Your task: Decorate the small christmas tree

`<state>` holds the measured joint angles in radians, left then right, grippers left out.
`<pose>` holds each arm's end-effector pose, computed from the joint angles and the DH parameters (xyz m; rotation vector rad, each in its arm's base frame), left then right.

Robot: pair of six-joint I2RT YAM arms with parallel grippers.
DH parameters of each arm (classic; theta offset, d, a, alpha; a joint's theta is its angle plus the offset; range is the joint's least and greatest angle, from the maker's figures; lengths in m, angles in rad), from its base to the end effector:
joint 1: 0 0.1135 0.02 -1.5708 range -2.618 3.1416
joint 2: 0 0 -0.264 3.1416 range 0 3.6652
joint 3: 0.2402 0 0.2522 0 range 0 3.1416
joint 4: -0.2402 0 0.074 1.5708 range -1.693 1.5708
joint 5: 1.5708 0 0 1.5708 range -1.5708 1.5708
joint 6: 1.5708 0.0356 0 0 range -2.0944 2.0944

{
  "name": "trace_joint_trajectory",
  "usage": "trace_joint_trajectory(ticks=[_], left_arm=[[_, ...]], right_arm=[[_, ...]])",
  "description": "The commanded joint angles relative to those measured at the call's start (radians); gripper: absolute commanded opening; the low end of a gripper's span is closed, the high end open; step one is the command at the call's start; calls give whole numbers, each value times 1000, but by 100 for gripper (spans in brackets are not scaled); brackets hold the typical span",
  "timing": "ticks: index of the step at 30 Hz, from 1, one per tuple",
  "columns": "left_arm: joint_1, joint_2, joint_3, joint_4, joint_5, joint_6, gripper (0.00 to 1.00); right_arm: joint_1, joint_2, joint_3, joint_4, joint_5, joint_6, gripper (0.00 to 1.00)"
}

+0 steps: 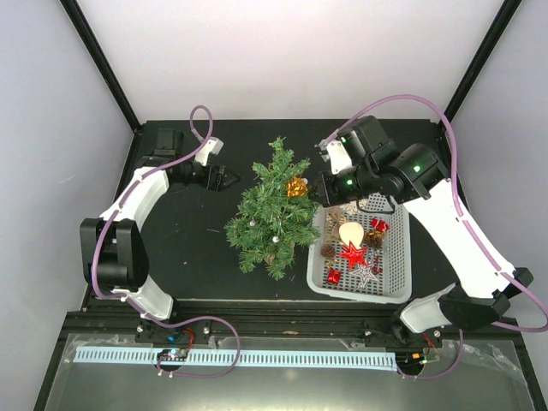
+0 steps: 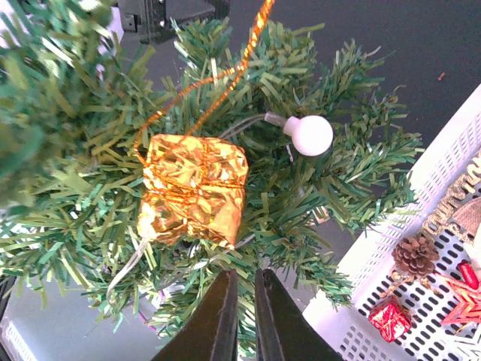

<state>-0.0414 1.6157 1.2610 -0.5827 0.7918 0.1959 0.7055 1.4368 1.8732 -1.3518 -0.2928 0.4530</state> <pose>0.3397 -0.0394 0.2686 0.5877 2.2567 -0.9044 0.1816 0.1681 0.4474 -0.4621 2.5936 0.8143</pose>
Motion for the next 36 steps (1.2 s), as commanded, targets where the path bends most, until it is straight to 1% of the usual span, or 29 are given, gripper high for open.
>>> trace_joint_trajectory(ticks=[1,12,20,31,36], left_arm=[[-4,-11,6,14,4,0,94],[-4,-13,2,12,-2,2,94],[-5,-20,-6,17,-5,2,94],[-3,-14,-9,21,-4,4,94],[-3,-7,-5,20,-3,4,94]], right_arm=[[1,-23,58,-7,37,-3,11],[0,32,98,80,-26,-1,7],[1,74,68,100,-80,-16,6],[1,35,-34,100,-56,-28,5],[1,31,-19,97,-44,-24,5]])
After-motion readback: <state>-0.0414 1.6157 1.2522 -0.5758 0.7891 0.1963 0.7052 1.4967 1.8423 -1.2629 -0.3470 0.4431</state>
